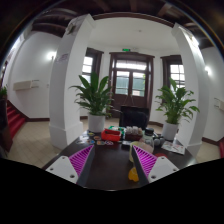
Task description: Pour water
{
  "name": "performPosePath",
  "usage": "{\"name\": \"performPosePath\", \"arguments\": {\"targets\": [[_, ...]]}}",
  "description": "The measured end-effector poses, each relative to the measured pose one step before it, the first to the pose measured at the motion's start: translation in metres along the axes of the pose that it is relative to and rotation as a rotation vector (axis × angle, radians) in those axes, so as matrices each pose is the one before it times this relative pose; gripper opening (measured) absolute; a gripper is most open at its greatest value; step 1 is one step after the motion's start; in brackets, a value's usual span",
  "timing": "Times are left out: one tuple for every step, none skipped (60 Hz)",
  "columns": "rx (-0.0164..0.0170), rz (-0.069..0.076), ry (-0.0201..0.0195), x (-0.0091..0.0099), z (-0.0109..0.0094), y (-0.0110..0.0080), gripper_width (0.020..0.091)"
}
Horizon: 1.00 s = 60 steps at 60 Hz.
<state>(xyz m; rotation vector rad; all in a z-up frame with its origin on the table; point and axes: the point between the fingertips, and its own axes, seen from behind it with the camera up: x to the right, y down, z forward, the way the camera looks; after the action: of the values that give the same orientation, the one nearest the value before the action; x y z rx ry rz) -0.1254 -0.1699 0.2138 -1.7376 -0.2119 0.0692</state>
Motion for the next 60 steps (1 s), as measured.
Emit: {"name": "performPosePath", "arguments": {"targets": [[-0.0051,-0.0051,0.00958,0.00324,-0.00022,0.00212,0.0746],[-0.00621,-0.0049,0.0116,0.0037,-0.00041,0.00295,0.0746],[-0.0069,-0.0053,0.01239,0.00374,-0.00042,0.00384,0.0747],[-0.00711,-0.0058,0.01321,0.00314,-0.00046,0.00577,0.0745],[-0.00745,-0.0051,0.0136,0.00389,0.0,0.00644,0.0745],[-0.00765,-0.0022,0.01337,0.00369,0.00022,0.00633,0.0746],[-0.00694,-0.0006,0.01279,0.00422,0.00048,0.00619,0.0745],[-0.00702,0.0009,0.01135,0.00824,-0.00111,-0.00105,0.0745],[-0.00284,0.0045,0.01376,-0.0001,0.00364,0.01168,0.0748],[-0.00516,0.0058,0.011,0.00339,0.00099,0.00568,0.0745],[-0.00403,0.0069,0.00974,0.00399,0.00162,0.00532,0.0744],[-0.00316,0.0086,0.0089,0.00384,0.00118,0.00433,0.0743],[-0.00191,0.0094,0.00761,0.00379,0.00163,0.0038,0.0743],[-0.00153,0.0084,0.00685,0.00347,0.00184,0.00339,0.0743],[-0.00176,0.0071,0.00626,0.0037,0.00193,0.00285,0.0743],[-0.0016,0.006,0.00715,0.00383,0.0019,0.00251,0.0744],[0.00006,0.0055,0.00768,0.00373,0.002,0.00182,0.0744],[0.00254,0.0044,0.00716,0.00435,0.00227,0.00096,0.0747],[0.00425,0.0039,0.00657,0.00343,0.00283,0.00053,0.0747],[0.00261,0.0047,0.00543,0.00327,0.00243,0.00017,0.0745],[0.00112,0.0044,0.00228,0.00272,0.00318,0.00044,0.0748],[0.00154,0.0045,-0.00133,0.00174,0.00291,0.00038,0.0743],[0.00305,0.0046,-0.0027,0.0014,0.00307,-0.00025,0.0743],[0.00524,0.0053,-0.00368,0.00112,0.00327,-0.00092,0.0746],[0.00717,0.0053,-0.00329,0.00075,0.00337,-0.00157,0.0742],[0.00718,0.0061,-0.002,0.00101,0.00343,-0.00158,0.0744],[0.00534,0.0074,-0.00059,0.00096,0.00374,-0.00137,0.0744],[0.00355,0.0069,0.00047,0.00093,0.00392,-0.00113,0.0749],[0.00203,0.0058,0.00128,0.00141,0.00424,-0.00099,0.0745],[0.00101,0.0037,0.00157,0.00156,0.00426,-0.00052,0.0748],[0.00124,0.0018,0.00222,0.00166,0.00404,-0.0008,0.0747],[0.00105,0.0,0.00312,0.00178,0.00438,-0.00057,0.0746],[0.0007,-0.0006,0.00396,0.00178,0.00399,-0.0004,0.0747],[0.00066,-0.0013,0.00367,0.00164,0.00379,-0.00128,0.0746],[-0.00022,0.0,0.00234,0.0013,0.00379,-0.00118,0.0742],[-0.00143,0.0001,0.00088,0.00115,0.0036,-0.00033,0.0745],[-0.00158,0.001,-0.00052,0.00056,0.00389,-0.0002,0.0745],[-0.00113,0.0012,-0.00158,0.00032,0.00355,-0.00049,0.0745],[0.00024,0.0008,-0.00202,0.00002,0.00336,-0.00038,0.0744],[0.00176,0.0004,-0.00293,-0.00045,0.00315,-0.00058,0.0745],[0.00225,0.0001,-0.00295,-0.00034,0.00316,-0.0006,0.0744],[0.00085,0.0014,-0.00334,-0.00029,0.00296,-0.00023,0.0744],[-0.00017,0.0019,-0.00406,-0.00067,0.00298,0.00022,0.0741],[0.00014,0.0007,-0.0054,-0.00083,0.00253,0.00022,0.0741],[0.00182,-0.0008,-0.00545,-0.001,0.00245,-0.00014,0.0743],[0.00263,-0.0015,-0.00379,-0.00056,0.00238,-0.00001,0.0745],[0.00168,-0.0012,-0.00191,-0.00014,0.00222,0.0002,0.0745],[0.00187,-0.0015,-0.00042,0.00012,0.00182,-0.00007,0.0747],[0.00224,-0.0011,-0.00035,-0.00002,0.00202,-0.00006,0.0745],[0.00272,-0.0002,-0.00175,-0.00037,0.00201,0.00002,0.0739],[0.00337,0.0012,-0.00055,-0.00048,0.0017,0.00024,0.0729],[0.00298,0.0025,0.00043,-0.00024,0.00158,0.00005,0.0721],[0.00292,0.0033,0.00155,0.00003,0.00164,0.00049,0.0711],[0.00344,0.0029,0.00205,0.00002,0.00134,0.0002,0.0694],[0.00385,0.0016,0.00346,0.00087,0.00149,0.00027,0.0672],[0.00255,0.0009,0.00374,0.00033,0.00129,0.0001,0.0668],[0.00164,-0.0004,0.00131,-0.00012,0.00098,0.00069,0.0595],[0.00567,-0.0011,-0.00389,-0.00077,0.00365,0.00218,0.0544],[0.00408,0.0005,-0.0045,-0.00127,0.0004,0.00045,0.0508],[0.0109,-0.0028,-0.00578,-0.00204,0.00019,-0.00162,0.0511]]}}
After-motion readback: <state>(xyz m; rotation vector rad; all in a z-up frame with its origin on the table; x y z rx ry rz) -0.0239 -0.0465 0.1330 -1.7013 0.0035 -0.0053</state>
